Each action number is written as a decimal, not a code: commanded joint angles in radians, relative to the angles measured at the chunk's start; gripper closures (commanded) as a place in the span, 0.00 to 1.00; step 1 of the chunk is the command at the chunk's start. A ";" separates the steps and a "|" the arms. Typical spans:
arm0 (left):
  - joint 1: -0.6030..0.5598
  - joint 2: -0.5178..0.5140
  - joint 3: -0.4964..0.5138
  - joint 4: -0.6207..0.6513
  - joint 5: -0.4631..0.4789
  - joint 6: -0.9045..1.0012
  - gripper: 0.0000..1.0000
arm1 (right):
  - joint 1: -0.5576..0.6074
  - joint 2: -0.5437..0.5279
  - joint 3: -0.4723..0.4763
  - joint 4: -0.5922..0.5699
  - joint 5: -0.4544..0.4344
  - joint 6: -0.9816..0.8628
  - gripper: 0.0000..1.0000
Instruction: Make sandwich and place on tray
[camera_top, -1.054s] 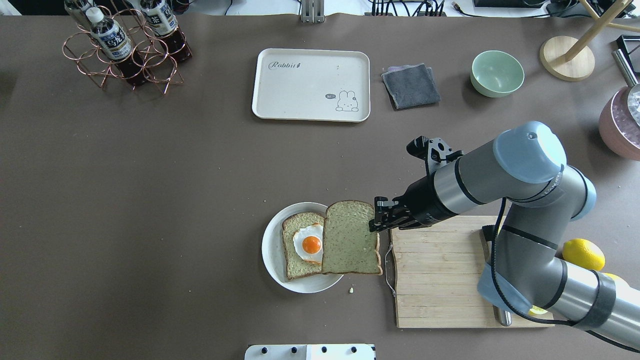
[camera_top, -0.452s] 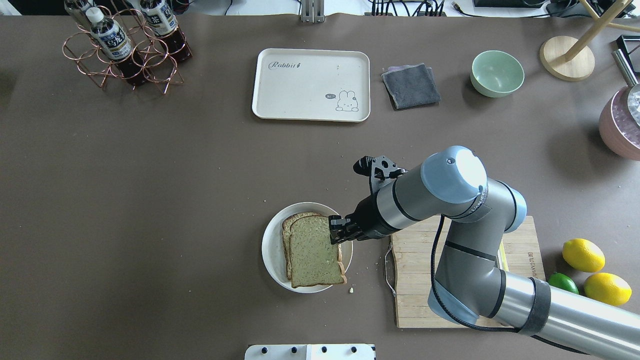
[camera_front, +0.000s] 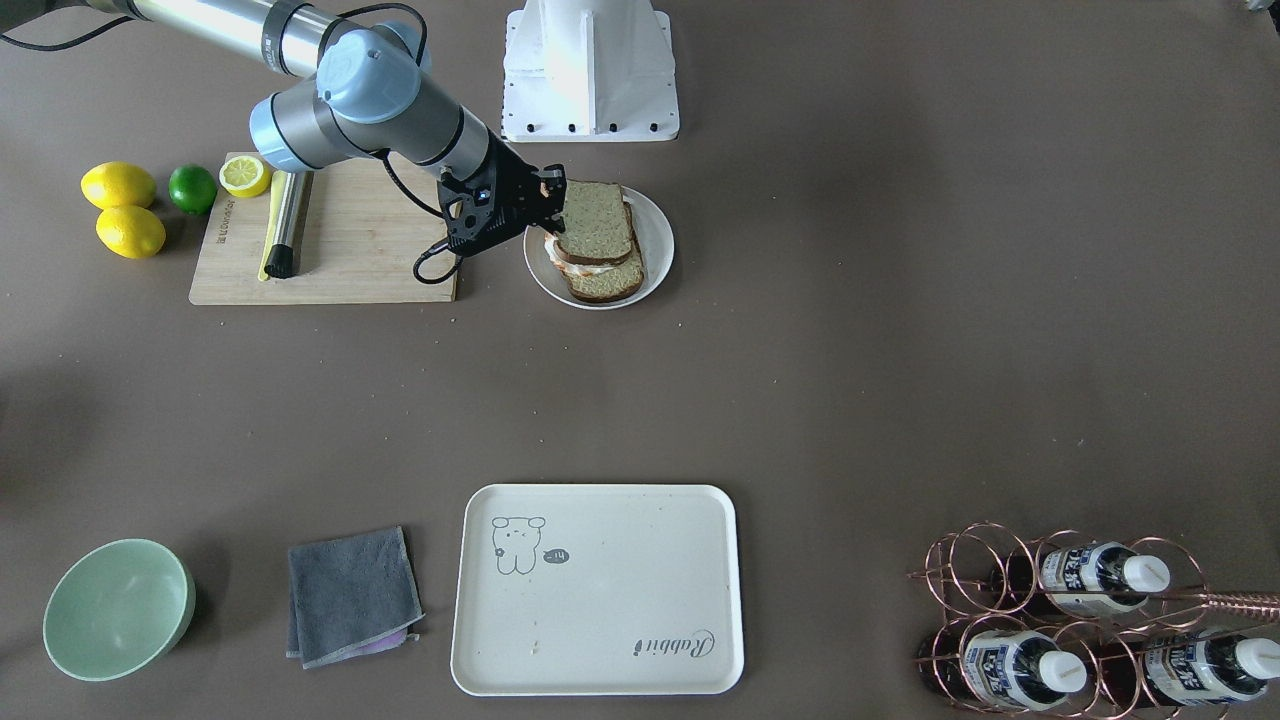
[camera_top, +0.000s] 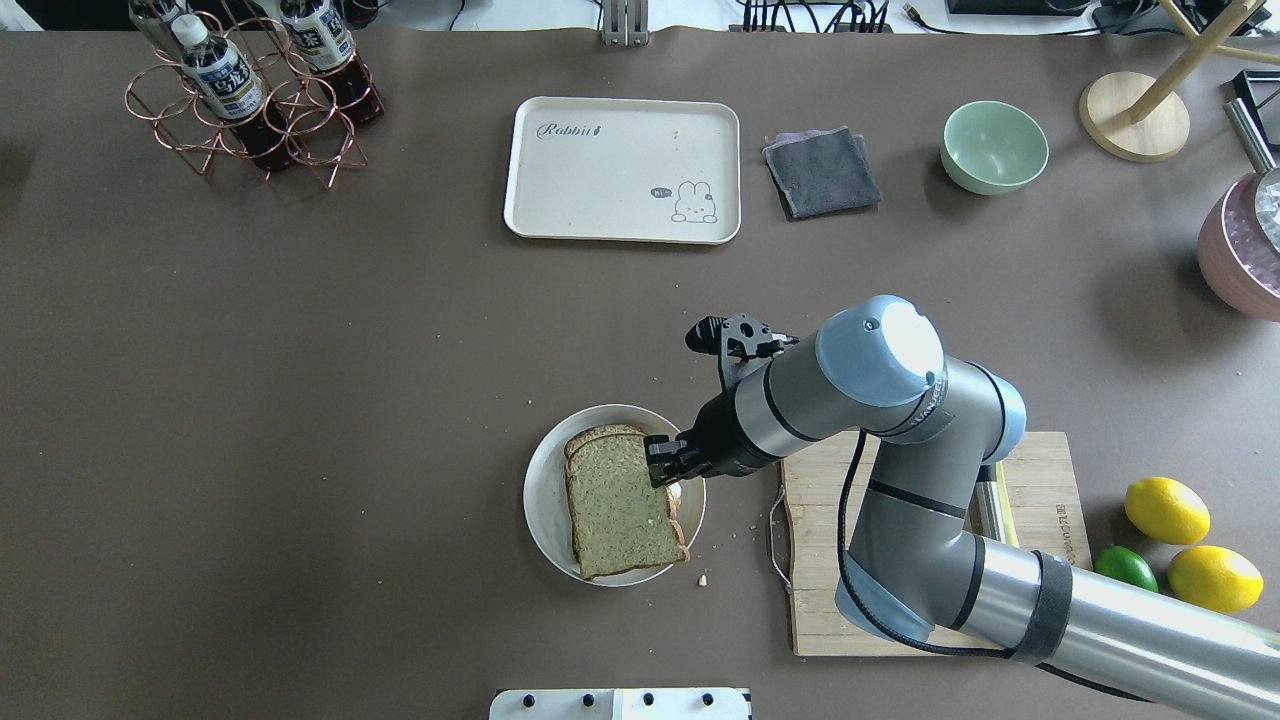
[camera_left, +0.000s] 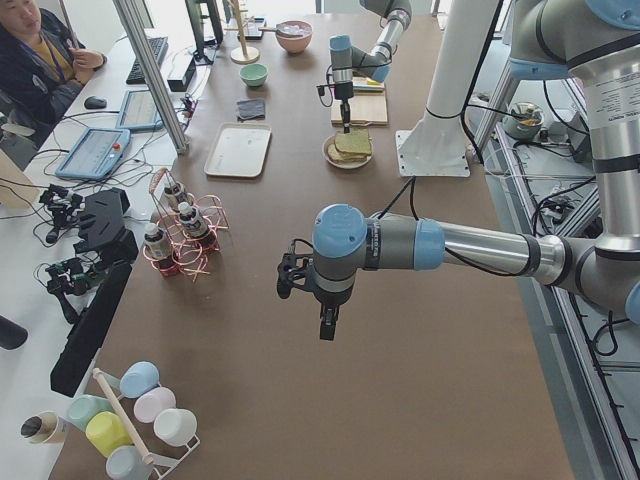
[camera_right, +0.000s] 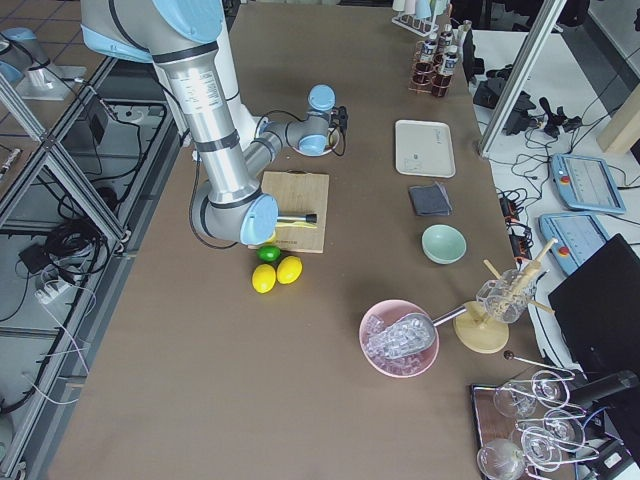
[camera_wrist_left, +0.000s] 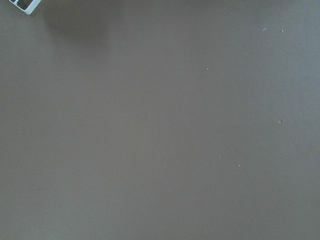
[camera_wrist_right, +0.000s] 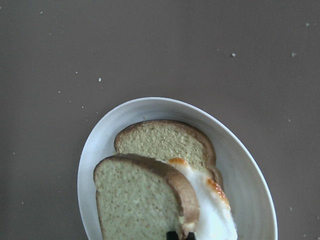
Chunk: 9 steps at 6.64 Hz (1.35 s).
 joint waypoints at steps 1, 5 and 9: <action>-0.002 0.002 -0.002 0.000 0.001 0.000 0.02 | 0.002 0.007 -0.037 0.058 -0.002 -0.003 1.00; -0.001 0.052 -0.008 -0.049 -0.002 -0.005 0.02 | 0.020 0.032 -0.067 0.058 -0.007 0.000 1.00; 0.008 0.052 -0.006 -0.049 -0.007 -0.015 0.02 | 0.019 0.032 -0.073 0.058 -0.022 0.019 0.00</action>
